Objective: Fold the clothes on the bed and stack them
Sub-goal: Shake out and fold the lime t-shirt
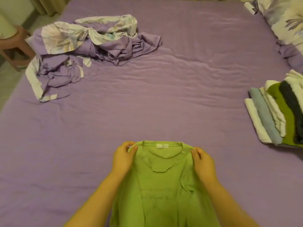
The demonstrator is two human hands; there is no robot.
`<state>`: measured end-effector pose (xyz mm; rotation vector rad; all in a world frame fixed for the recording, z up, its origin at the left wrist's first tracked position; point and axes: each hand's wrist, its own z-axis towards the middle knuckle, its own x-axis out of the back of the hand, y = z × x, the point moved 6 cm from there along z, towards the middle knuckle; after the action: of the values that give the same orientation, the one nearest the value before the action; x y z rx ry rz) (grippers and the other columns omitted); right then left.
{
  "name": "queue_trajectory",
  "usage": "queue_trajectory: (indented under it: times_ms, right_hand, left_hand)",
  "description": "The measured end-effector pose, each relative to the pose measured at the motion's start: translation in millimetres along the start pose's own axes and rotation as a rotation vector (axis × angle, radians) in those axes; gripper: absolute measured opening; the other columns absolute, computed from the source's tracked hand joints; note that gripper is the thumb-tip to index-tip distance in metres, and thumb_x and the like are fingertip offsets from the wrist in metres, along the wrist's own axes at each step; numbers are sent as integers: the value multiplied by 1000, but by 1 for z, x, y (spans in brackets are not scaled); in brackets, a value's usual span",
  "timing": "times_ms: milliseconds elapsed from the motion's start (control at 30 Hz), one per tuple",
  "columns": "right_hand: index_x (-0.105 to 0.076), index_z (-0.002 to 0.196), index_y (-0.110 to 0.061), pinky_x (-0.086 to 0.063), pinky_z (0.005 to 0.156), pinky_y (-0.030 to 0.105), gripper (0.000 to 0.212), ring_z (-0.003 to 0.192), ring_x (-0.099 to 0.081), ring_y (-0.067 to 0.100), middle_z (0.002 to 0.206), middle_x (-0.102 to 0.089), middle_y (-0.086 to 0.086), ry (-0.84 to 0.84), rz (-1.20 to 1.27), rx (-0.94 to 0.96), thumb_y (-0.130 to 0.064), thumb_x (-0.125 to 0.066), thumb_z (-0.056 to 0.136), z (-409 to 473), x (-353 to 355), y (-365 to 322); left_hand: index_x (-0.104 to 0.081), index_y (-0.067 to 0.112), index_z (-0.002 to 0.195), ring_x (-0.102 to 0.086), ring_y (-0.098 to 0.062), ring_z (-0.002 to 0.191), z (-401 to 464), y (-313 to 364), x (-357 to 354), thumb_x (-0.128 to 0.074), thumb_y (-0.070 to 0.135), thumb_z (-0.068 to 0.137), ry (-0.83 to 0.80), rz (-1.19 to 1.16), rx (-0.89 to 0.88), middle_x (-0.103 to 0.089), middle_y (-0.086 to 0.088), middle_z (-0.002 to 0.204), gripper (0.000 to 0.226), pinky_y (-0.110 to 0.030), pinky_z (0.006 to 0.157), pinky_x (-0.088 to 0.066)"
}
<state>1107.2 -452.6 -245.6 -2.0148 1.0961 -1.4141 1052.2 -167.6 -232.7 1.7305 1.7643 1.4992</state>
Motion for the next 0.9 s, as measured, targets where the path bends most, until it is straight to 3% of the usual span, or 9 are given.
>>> queue_trajectory:
  times_ms: [100, 200, 400, 633, 800, 900]
  right_hand:
    - [-68, 101, -17, -44, 75, 32, 20, 89, -62, 24, 100, -71, 6, 57, -114, 35, -23, -50, 97, 42, -6, 0]
    - [-68, 101, -17, -47, 77, 38, 23, 93, -63, 31, 101, -70, 12, 114, -197, 82, -30, -49, 96, 84, -6, -13]
    - [-69, 104, -13, -31, 67, 27, 25, 97, -61, 28, 105, -70, 12, 200, -199, 213, -28, -51, 97, 147, 13, -72]
    - [-70, 105, -10, -37, 72, 30, 24, 98, -61, 30, 105, -69, 14, 227, -182, 299, -24, -52, 96, 214, 17, -102]
    - [-65, 117, -10, -39, 91, 34, 29, 110, -57, 33, 118, -65, 15, 51, -368, 351, -25, -55, 94, 246, -18, -72]
    - [-51, 133, -7, -33, 105, 41, 51, 125, -45, 35, 136, -51, 18, -25, -405, 337, -35, -51, 90, 247, -30, -40]
  left_hand:
    - [-69, 10, 99, -58, -18, 86, 46, 0, -7, -60, 17, 92, 45, 84, -44, -69, -9, 94, 13, -22, 67, -35]
    - [-69, 11, 106, -62, -25, 98, 91, 14, -6, -60, 22, 92, 106, 148, -72, -69, -12, 104, 20, -27, 75, -40]
    - [-69, 14, 110, -61, -30, 105, 160, 65, 3, -59, 26, 92, 206, 180, -147, -68, -13, 112, 23, -36, 84, -46]
    - [-67, 14, 114, -59, -31, 108, 212, 101, -11, -57, 26, 93, 261, 188, -204, -66, -14, 116, 26, -36, 84, -45]
    - [-59, 19, 126, -50, -33, 120, 223, 74, -49, -55, 31, 94, 241, 349, -147, -61, -10, 126, 34, -43, 97, -40]
    - [-49, 17, 137, -37, -38, 131, 204, 73, -82, -43, 46, 90, 264, 568, -302, -45, -15, 143, 55, -49, 105, -31]
